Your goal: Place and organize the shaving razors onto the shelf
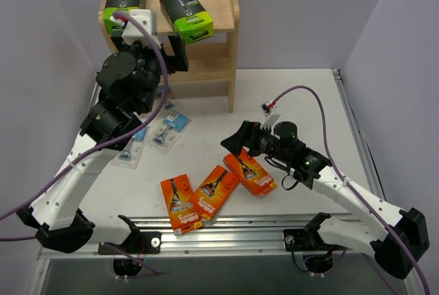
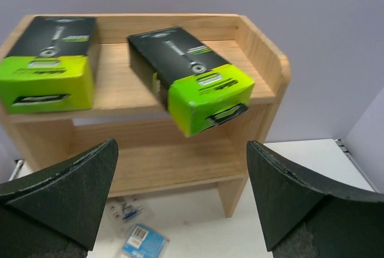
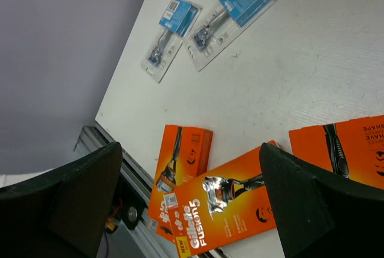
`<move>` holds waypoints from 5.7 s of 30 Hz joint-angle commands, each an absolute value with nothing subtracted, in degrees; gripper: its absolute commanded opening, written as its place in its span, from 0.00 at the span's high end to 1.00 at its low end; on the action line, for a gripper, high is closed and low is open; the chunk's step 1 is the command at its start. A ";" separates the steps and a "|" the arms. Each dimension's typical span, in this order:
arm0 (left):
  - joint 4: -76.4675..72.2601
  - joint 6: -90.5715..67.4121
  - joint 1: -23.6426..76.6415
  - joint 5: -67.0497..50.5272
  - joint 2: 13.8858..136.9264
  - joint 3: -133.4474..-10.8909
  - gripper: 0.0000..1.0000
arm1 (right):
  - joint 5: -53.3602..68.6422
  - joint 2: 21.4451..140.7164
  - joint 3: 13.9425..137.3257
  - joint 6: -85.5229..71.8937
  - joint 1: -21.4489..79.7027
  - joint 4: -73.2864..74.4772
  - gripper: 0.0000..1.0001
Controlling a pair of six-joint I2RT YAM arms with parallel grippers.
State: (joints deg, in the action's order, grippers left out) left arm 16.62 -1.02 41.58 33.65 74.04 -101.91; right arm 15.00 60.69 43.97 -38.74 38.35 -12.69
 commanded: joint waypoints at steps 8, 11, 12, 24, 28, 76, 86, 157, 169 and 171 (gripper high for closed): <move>11.16 3.86 42.10 29.01 90.96 -118.73 0.02 | 20.65 51.60 35.25 -32.70 38.50 -12.31 0.09; 13.61 8.08 42.19 28.65 95.09 -123.64 0.11 | 21.88 51.24 34.10 -31.91 38.41 -12.04 0.09; 15.89 9.39 42.19 29.26 96.84 -124.79 0.16 | 21.80 51.33 33.84 -31.73 38.41 -12.04 0.09; 10.55 6.42 42.19 31.20 92.11 -111.98 0.40 | 22.59 53.70 29.88 -31.55 37.88 -14.68 0.10; 8.18 7.38 42.01 32.78 93.07 -110.21 0.41 | 22.68 54.23 29.36 -31.90 37.53 -15.38 0.10; 10.80 4.21 29.71 15.47 81.45 -110.29 0.07 | 26.54 62.05 26.37 -34.45 36.04 -25.93 0.07; 17.13 7.73 29.71 14.50 98.77 -133.57 0.03 | 27.25 64.51 27.07 -33.93 35.86 -25.66 0.00; 12.83 27.33 26.37 37.97 126.04 -152.49 0.22 | 32.87 77.87 25.93 -34.72 31.46 -31.81 0.00; 11.87 26.46 24.26 39.02 122.96 -148.10 0.22 | 33.40 79.45 26.46 -35.68 31.46 -33.22 0.00; 11.78 26.46 24.17 39.11 122.78 -147.83 0.22 | 33.40 79.89 26.46 -35.77 31.46 -33.40 0.00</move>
